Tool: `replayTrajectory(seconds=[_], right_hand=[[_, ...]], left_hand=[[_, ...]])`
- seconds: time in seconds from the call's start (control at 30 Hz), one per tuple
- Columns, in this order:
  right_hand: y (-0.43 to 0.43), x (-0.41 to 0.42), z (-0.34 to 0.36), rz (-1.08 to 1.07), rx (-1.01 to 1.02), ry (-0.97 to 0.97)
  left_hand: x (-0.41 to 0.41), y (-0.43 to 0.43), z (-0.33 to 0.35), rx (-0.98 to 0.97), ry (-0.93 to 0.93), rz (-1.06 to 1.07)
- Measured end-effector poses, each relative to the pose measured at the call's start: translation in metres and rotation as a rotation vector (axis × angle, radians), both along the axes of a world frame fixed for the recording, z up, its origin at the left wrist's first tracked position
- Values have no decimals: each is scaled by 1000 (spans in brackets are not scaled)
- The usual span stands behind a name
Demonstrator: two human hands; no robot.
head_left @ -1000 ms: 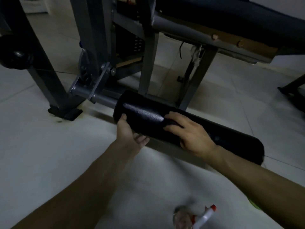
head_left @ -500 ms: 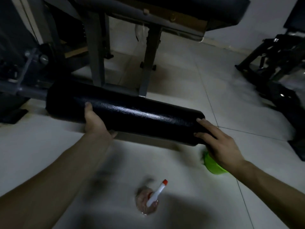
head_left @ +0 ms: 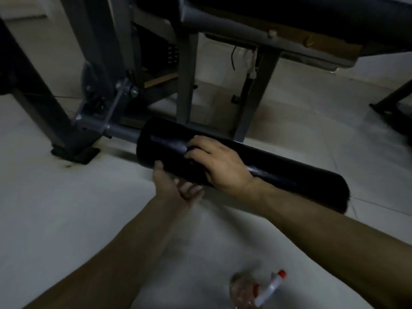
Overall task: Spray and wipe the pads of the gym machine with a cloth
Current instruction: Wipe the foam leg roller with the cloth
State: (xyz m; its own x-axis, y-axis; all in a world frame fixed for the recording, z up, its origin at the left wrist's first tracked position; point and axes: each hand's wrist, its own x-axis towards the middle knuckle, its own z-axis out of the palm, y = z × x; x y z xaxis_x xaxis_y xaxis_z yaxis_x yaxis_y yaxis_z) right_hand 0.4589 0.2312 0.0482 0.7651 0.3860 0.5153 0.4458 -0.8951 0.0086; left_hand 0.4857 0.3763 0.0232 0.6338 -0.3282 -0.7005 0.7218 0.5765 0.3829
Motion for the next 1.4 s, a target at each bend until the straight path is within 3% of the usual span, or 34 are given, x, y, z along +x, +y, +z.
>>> replayTrajectory(seconds=[0.17, 0.33, 0.57, 0.7, 1.07, 1.2, 1.4], right_hand=[[75, 81, 16, 58, 36, 69], [78, 87, 26, 43, 37, 106], [-19, -9, 19, -17, -56, 91], [-83, -86, 11, -84, -80, 73], [-208, -268, -6, -414, -109, 69], [-192, -249, -8, -436, -11, 7], [-120, -153, -5, -235, -2, 10]], left_hand=[[9, 21, 4, -57, 7, -47], [6, 25, -4, -37, -5, -105], [-15, -2, -12, -44, -58, -117], [-26, -35, -7, 78, -137, -103], [-17, -63, 8, 220, -157, -48], [-17, -62, 28, 242, -135, -77], [-11, -30, 17, 192, -148, -41]])
